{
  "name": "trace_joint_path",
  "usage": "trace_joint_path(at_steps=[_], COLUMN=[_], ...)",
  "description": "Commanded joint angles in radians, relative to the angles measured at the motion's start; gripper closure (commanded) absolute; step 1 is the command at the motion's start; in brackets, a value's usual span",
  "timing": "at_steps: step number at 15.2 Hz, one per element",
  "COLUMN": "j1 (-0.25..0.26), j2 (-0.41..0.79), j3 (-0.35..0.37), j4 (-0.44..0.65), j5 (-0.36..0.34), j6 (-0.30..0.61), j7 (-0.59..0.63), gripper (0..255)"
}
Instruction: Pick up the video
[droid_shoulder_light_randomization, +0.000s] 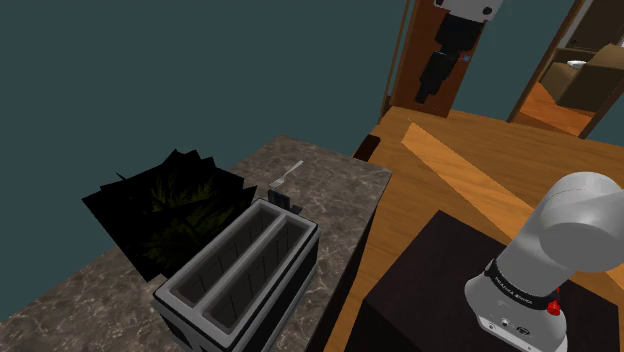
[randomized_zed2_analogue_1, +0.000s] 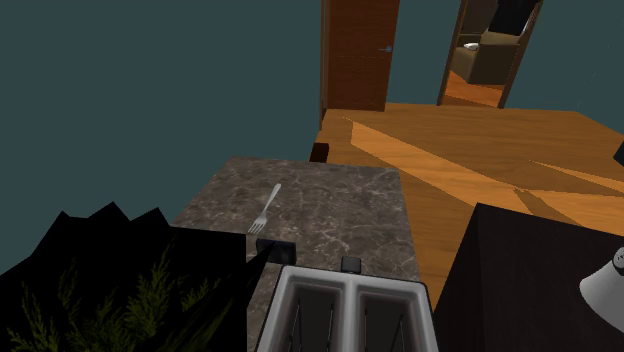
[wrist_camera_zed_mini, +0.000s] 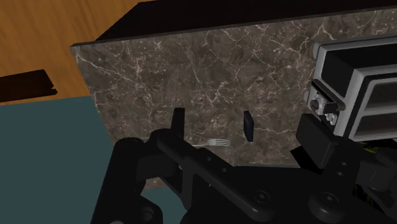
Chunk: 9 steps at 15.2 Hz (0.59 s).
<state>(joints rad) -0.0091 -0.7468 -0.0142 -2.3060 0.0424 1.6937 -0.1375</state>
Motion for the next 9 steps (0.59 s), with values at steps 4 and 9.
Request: trace_joint_path(at_steps=[4, 9], j1=[0.006, 0.014], j2=[0.063, 0.194], j3=[0.042, 0.11], j4=[-0.023, -0.034], j5=[0.012, 0.021], j6=[0.088, 0.229], j7=[0.048, 0.131], gripper=[0, 0])
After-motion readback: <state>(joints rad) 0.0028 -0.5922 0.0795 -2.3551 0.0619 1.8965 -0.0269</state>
